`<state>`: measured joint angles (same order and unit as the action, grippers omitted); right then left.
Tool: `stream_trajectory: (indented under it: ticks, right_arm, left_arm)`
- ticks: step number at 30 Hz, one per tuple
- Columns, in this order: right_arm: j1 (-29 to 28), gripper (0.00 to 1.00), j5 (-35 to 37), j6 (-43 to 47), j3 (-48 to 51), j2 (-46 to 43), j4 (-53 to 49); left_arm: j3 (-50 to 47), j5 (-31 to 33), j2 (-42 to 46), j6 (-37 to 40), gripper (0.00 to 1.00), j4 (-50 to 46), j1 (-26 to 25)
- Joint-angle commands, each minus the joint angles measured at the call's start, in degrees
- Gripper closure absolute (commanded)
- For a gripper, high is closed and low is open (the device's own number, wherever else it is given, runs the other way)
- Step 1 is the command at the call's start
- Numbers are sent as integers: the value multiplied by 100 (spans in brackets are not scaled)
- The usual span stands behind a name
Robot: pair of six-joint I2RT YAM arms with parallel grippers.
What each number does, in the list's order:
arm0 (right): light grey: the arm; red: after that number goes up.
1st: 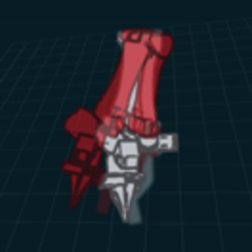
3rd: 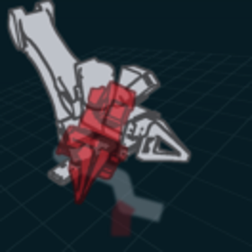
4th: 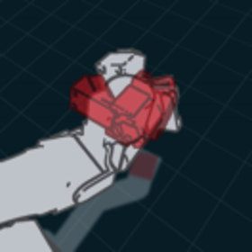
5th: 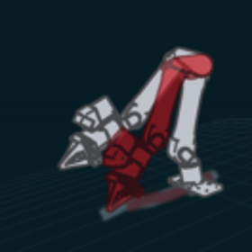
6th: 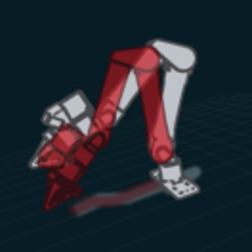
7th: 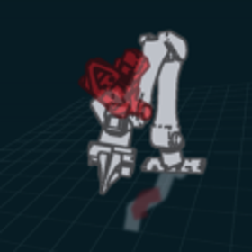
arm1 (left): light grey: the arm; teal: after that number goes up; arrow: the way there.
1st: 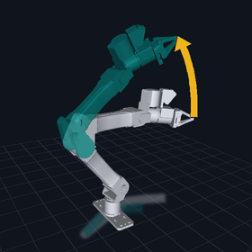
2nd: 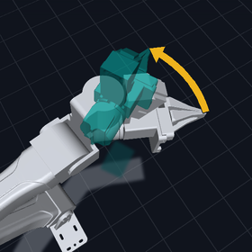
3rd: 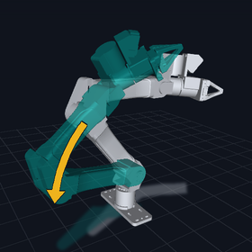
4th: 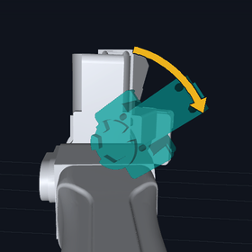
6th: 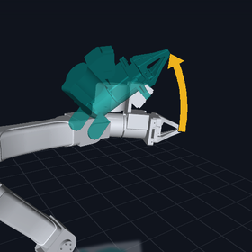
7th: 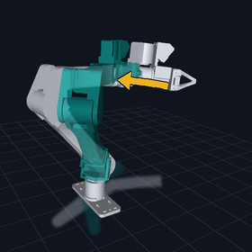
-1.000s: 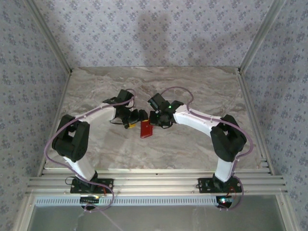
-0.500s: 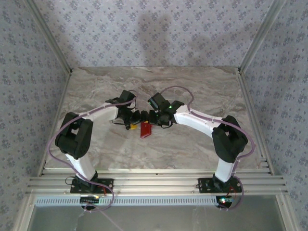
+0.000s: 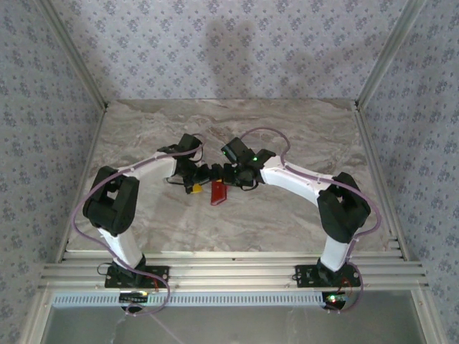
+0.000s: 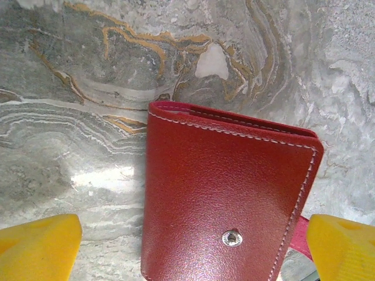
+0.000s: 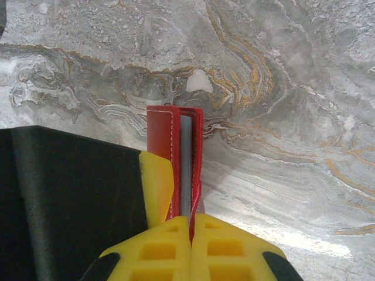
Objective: Take the credit cards out of the card holder
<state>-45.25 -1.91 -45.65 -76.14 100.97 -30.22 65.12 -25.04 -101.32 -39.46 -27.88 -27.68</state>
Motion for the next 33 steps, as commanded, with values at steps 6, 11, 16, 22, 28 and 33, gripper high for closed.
stream_trajectory:
  ticks: [6,11,16,22,28,33]
  right_arm:
    - [-19,96,-116,-56,-22,-258,56]
    - [3,97,-160,-99,11,-285,104]
    - [19,97,-178,-138,60,-307,137]
    - [67,97,-231,-177,134,-348,190]
    - [89,98,-248,-201,185,-357,210]
    - [113,98,-293,-238,235,-353,245]
  left_arm:
    - [130,-37,15,162,1,-109,-138]
    - [111,57,98,239,1,-214,-135]
    - [105,106,191,361,1,-284,-138]
    - [53,-74,234,477,1,-259,-133]
    - [-117,-190,382,449,1,-88,-125]
    - [-237,-352,463,450,1,70,-124]
